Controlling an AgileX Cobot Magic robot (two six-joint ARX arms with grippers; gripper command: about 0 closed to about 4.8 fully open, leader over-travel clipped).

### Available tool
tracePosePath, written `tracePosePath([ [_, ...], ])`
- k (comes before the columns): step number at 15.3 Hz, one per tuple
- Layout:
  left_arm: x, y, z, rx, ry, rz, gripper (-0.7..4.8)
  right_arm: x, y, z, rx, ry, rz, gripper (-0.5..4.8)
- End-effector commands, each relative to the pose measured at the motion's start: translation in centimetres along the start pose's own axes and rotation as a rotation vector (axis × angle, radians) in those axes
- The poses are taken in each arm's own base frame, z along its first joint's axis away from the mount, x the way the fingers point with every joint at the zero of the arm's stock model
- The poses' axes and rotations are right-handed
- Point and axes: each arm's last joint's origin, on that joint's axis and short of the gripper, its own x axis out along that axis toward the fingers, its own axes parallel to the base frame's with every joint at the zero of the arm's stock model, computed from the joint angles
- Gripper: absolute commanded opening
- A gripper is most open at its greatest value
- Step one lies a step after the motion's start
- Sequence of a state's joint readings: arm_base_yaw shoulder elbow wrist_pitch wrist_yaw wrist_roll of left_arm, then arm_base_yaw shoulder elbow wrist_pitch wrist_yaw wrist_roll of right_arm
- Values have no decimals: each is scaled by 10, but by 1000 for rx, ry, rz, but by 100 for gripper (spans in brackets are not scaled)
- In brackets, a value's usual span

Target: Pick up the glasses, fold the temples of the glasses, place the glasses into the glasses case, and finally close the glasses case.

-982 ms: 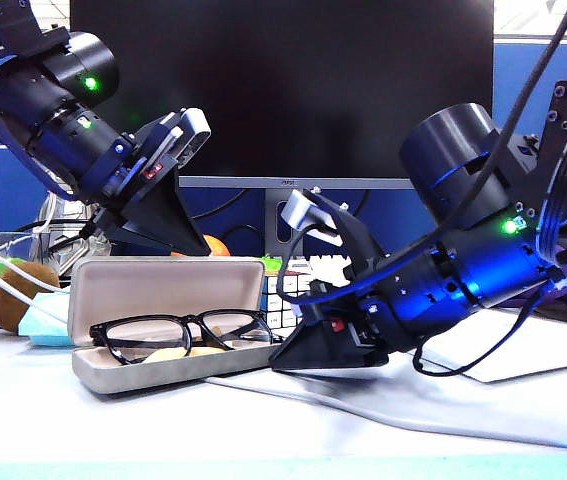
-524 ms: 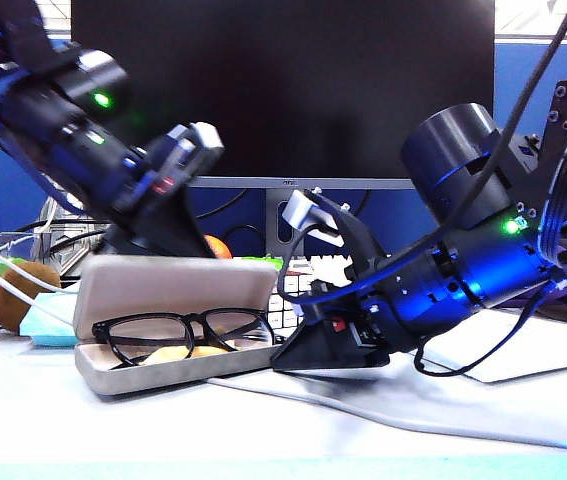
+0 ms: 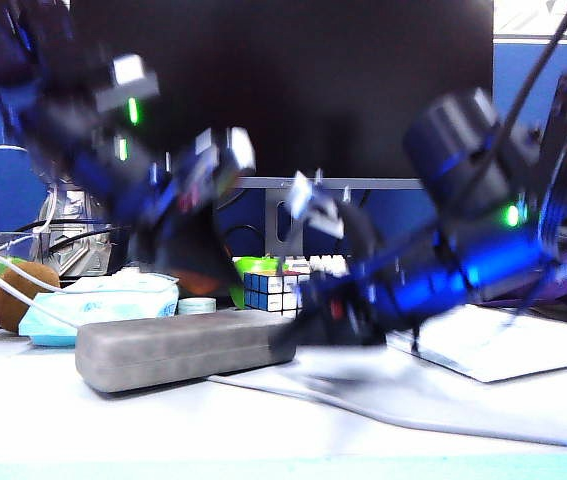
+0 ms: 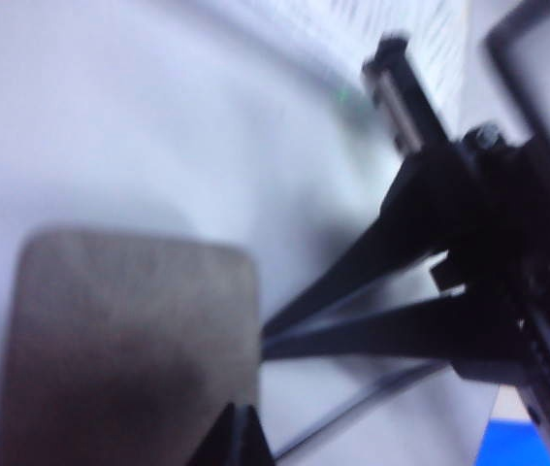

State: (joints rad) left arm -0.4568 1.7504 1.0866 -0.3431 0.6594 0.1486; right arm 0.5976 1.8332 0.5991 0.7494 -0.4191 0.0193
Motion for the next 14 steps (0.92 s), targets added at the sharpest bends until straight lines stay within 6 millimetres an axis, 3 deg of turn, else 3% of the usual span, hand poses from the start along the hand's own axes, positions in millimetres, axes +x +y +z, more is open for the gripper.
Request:
tracePosePath([
  [1, -38, -25, 26, 99, -178, 100, -6, -21, 10, 39, -62, -152, -6, -1],
  [3, -75, -49, 36, 155, -296, 217, -6, -50, 22, 73, -112, -285, -37, -1],
  [5, -106, -71, 39, 205, -391, 281, -6, -78, 34, 95, -129, -359, -100, -1],
  [8, -169, -119, 30, 269, -585, 368, -6, -147, 60, 117, -125, -434, -229, -1],
  [9, -192, -140, 19, 293, -647, 405, -6, -181, 73, 113, -102, -409, -295, -1],
  [11, -222, -165, -6, 301, -682, 445, -6, -217, 87, 90, -88, -279, -373, -1],
  [12, -231, -172, -21, 284, -683, 484, -6, -227, 91, 76, -155, -244, -384, -1],
  [14, -236, -180, -53, 284, -692, 504, -6, -228, 90, 47, -169, -304, -410, -1],
])
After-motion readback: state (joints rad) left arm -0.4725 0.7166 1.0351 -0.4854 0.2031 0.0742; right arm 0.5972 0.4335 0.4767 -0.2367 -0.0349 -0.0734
